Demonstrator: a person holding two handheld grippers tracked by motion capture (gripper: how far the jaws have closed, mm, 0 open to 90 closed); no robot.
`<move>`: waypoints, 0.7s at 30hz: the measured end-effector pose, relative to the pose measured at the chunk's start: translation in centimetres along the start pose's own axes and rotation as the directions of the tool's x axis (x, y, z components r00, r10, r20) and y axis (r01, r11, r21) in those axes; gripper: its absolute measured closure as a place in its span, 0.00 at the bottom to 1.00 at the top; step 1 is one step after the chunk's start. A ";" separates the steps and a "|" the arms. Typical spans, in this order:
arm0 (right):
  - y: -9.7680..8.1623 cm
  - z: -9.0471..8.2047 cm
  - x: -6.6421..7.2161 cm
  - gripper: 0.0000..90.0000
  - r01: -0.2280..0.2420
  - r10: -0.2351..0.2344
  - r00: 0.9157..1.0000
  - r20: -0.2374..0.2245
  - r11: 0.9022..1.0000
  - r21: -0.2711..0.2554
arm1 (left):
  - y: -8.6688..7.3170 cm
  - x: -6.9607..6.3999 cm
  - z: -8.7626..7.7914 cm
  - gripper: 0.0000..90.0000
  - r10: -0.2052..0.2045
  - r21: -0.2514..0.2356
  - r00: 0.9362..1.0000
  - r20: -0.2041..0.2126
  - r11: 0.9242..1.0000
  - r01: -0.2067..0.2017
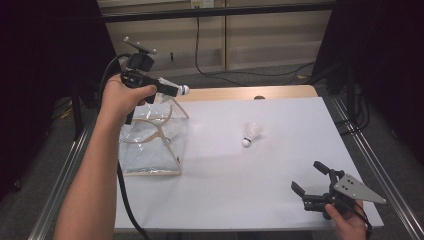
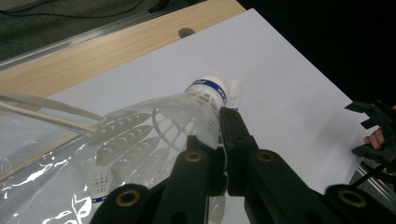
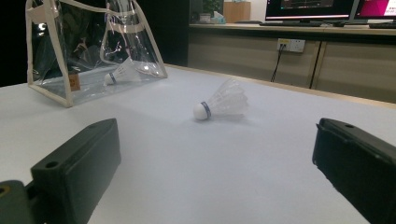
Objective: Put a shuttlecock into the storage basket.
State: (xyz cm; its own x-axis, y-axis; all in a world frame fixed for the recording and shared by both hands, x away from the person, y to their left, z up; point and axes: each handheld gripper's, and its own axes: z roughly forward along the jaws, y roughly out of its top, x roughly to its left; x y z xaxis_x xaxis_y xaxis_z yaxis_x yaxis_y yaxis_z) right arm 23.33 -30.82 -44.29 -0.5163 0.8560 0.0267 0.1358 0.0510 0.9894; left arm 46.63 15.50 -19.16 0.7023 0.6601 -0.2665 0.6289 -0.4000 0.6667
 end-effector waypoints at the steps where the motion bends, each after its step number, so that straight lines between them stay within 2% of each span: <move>1: 0.0 0.0 0.0 0.01 0.001 -0.001 1.000 0.001 1.000 0.000 | 0.0 0.0 0.0 0.99 -0.008 -0.003 1.000 -0.003 1.000 0.008; 15: 0.0 0.0 0.0 0.01 0.001 -0.001 1.000 -0.001 1.000 0.000 | -0.3 0.7 -0.8 0.99 -0.015 -0.006 1.000 -0.021 1.000 0.015; 18: 0.0 0.0 0.0 0.01 0.001 -0.001 1.000 -0.001 1.000 0.000 | -0.3 0.9 -1.2 0.99 -0.020 -0.019 1.000 -0.014 1.000 0.019; 21: 0.0 0.0 0.0 0.01 0.001 -0.001 1.000 0.000 1.000 0.000 | -0.3 1.0 -1.5 0.99 -0.026 -0.019 0.999 -0.028 0.999 0.025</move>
State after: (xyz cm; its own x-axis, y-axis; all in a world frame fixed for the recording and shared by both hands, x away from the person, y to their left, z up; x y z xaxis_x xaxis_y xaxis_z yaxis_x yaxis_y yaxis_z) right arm 23.31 -30.83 -44.28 -0.5164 0.8560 0.0258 0.1350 0.0517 0.9895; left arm 46.63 17.20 -18.61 0.6762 0.6878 -0.2638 0.6398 -0.3708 0.6732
